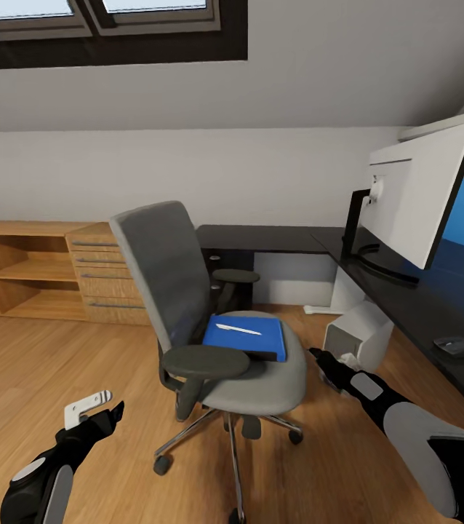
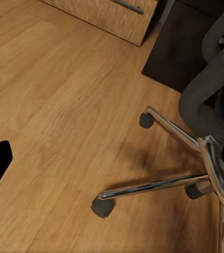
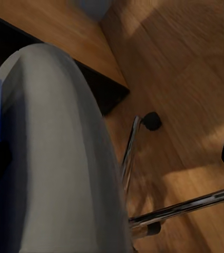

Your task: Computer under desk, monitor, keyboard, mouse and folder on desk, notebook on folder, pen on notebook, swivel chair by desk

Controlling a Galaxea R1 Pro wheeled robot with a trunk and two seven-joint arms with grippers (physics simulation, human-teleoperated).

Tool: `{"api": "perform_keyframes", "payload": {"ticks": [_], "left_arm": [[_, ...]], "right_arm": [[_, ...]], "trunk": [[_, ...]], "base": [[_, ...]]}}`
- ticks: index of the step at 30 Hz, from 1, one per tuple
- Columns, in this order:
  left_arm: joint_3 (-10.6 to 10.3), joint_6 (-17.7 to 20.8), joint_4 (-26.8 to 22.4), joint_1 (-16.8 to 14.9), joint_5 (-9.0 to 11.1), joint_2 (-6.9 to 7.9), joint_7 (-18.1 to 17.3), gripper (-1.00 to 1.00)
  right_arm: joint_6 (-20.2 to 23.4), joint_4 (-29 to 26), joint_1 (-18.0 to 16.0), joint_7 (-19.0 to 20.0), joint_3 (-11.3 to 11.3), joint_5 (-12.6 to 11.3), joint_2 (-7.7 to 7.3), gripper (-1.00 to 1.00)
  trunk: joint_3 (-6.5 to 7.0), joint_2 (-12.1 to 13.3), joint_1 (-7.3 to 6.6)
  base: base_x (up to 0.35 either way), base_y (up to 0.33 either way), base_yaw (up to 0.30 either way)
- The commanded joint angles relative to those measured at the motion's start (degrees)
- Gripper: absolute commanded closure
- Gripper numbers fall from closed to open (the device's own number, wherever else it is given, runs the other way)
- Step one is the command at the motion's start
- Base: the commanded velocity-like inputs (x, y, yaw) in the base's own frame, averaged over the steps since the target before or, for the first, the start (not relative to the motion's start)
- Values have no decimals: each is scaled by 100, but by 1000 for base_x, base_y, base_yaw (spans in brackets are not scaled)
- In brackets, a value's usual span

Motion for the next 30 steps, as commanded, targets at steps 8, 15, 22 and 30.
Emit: {"api": "perform_keyframes", "payload": {"ticks": [8,15,22,30], "left_arm": [[433,32,-10,-4,236,-2,14,-100],[690,32,-13,-5,532,11,5,-100],[752,32,-18,-4,587,17,3,-100],[778,32,-23,-5,595,27,0,-100]], "right_arm": [[-52,-1,-3,13,0,-26,-50,-100],[-286,4,-3,-12,0,-26,-61,-100],[-747,12,-3,-494,12,-20,-47,-100],[-845,7,-3,-1044,39,-10,-29,-100]], "trunk": [[-6,-3,-1],[-6,-3,-1],[-6,-3,-1],[-6,-3,-1]], "base": [[0,0,-1],[7,0,0],[204,0,0],[205,0,0]]}}
